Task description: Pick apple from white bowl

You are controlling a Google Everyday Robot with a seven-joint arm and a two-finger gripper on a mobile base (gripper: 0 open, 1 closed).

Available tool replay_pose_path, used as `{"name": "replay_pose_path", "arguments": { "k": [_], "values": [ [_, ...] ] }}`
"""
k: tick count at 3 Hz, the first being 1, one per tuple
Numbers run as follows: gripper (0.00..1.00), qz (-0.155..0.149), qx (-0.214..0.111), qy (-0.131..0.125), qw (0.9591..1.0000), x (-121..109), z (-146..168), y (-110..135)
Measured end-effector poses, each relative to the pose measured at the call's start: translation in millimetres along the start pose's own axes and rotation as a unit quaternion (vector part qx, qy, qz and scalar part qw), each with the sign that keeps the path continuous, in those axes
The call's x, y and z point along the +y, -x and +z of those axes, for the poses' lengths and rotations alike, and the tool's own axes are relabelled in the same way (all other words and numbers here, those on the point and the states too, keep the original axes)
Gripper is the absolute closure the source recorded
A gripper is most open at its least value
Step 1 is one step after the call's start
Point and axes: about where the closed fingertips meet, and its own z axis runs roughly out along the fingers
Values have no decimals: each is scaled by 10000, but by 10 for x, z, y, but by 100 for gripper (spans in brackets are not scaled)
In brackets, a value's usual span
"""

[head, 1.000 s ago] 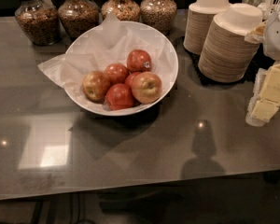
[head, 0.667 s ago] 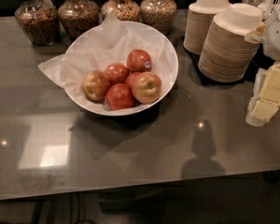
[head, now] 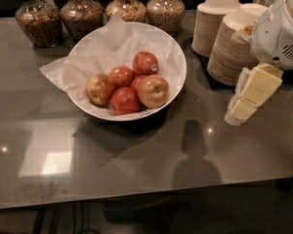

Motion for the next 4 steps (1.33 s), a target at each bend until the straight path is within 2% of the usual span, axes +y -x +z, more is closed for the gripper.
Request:
{"name": "replay_pose_path", "arguments": {
  "k": [1, 2, 3, 4],
  "values": [
    [0, 3, -750, 211, 9970, -32, 179, 412],
    [0, 3, -754, 206, 9969, -32, 181, 415],
    [0, 52, -1055, 252, 9941, -60, 414, 598],
    [6, -83, -1384, 434, 9894, -53, 667, 920]
  ]
}}
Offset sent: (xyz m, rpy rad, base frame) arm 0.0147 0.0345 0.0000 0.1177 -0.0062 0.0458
